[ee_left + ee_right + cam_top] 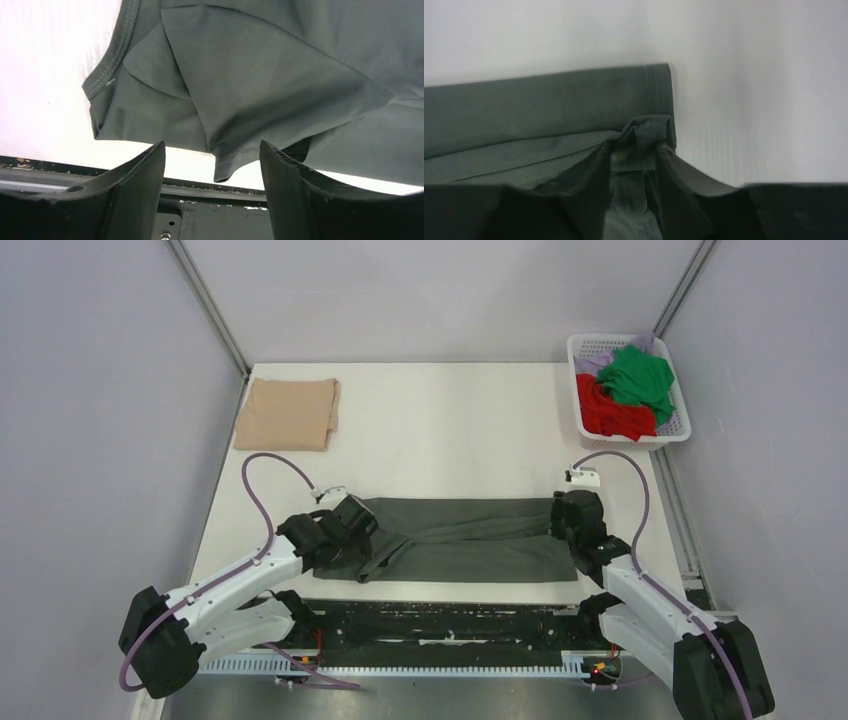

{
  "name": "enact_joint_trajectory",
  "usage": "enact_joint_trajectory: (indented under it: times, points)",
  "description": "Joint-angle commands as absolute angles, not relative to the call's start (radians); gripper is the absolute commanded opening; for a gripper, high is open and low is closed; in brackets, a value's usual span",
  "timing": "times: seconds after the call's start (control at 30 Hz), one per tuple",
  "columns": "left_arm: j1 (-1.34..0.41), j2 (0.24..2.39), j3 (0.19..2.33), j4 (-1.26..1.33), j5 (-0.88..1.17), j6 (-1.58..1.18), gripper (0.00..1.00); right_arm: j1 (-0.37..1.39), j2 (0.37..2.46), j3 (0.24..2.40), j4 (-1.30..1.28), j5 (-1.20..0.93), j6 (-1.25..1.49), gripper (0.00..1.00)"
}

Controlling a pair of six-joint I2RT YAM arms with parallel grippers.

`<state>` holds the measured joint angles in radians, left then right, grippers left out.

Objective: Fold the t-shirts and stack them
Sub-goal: Fold the other side of the tshirt into a rectangle, then rotate the tshirt 80 degrees

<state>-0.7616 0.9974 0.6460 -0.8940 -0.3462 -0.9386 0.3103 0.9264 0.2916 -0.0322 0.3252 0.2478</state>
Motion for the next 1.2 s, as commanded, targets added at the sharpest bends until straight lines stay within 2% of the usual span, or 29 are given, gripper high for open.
enact_joint_trajectory:
  times: [0.0, 0.03, 0.07, 0.1, 0.23, 0.37, 0.5, 0.67, 0.93, 1.17]
  points:
    - [-0.767, 0.913, 0.637, -0.845, -0.287, -0.921, 0.86, 0.312, 0.829, 0.264, -0.167, 0.314, 0.285, 0.52]
    - [-0.767, 0.900, 0.644, -0.844, -0.292, -0.919, 0.99, 0.313, 0.802, 0.269, -0.196, 0.315, 0.286, 0.72]
    - [-0.767, 0.888, 0.657, -0.839, -0.300, -0.913, 1.00, 0.313, 0.776, 0.281, -0.221, 0.317, 0.284, 0.87]
    - [-0.767, 0.884, 0.668, -0.833, -0.310, -0.908, 1.00, 0.313, 0.753, 0.294, -0.244, 0.321, 0.283, 0.98]
    - [-0.764, 0.927, 0.726, -0.757, -0.318, -0.882, 1.00, 0.312, 0.665, 0.349, -0.275, 0.317, 0.276, 0.98]
    - [-0.728, 1.046, 0.791, -0.723, -0.368, -0.861, 1.00, 0.311, 0.649, 0.345, -0.142, 0.114, 0.248, 0.98]
    - [-0.572, 1.166, 0.789, -0.566, -0.205, -0.809, 1.00, 0.311, 0.740, 0.331, 0.074, -0.119, 0.228, 0.98]
    - [-0.434, 1.318, 0.771, -0.401, -0.082, -0.773, 1.00, 0.312, 0.957, 0.387, 0.118, -0.209, 0.240, 0.98]
    - [-0.302, 1.536, 0.823, -0.263, -0.025, -0.742, 1.00, 0.311, 0.987, 0.307, 0.045, -0.109, 0.230, 0.98]
    - [-0.214, 1.725, 0.952, -0.288, 0.042, -0.744, 1.00, 0.310, 0.931, 0.243, -0.053, -0.007, 0.220, 0.98]
